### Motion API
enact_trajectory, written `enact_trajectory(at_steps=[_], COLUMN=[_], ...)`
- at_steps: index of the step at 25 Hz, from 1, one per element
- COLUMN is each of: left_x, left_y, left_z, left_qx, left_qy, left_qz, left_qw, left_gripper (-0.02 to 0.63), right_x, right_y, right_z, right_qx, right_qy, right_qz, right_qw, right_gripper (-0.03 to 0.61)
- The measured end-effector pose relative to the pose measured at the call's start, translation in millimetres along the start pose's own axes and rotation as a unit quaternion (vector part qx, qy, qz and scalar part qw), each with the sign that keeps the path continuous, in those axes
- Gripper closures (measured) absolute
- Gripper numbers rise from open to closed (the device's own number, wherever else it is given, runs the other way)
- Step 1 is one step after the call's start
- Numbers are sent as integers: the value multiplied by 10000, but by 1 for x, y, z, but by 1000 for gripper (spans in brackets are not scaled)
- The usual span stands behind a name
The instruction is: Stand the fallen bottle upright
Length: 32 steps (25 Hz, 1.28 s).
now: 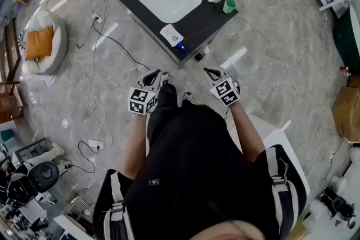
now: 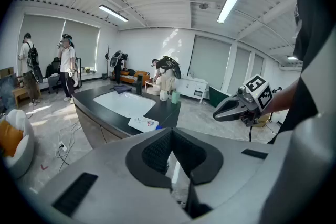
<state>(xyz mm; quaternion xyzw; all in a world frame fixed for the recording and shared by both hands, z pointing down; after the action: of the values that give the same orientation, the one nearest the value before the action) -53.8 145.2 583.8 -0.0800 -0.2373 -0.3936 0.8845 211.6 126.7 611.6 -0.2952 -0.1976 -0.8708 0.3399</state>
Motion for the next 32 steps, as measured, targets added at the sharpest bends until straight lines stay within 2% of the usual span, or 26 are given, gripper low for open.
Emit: enact_trajectory(at_steps=[16, 32], left_x=[-8, -4], left_y=[1, -28], left_z=[9, 9], left_qx=[-62, -96], left_qy=[38, 53], left_qz=[2, 111], left_qw=[10000, 9999], left_gripper=[598, 598], right_x=[2, 27], right_y=[-10, -12], right_z=[8, -8], right_qx=[-67, -123], right_qy=[-75, -268], right_qz=[90, 160], right_qw=[9999, 9994], right_gripper=[518, 518])
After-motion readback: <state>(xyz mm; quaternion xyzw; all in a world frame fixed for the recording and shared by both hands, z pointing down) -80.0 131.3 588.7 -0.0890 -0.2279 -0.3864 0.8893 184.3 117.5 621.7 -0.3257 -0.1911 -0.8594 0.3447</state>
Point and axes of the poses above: the fingertips, and each gripper's own axes: x forward along the fingers, y to its right, z out of its underside, the point moved 7 cm from there along -x, backward along the fingers, and after that the axes turned 15 degrees about x, right-handed, at the moved point
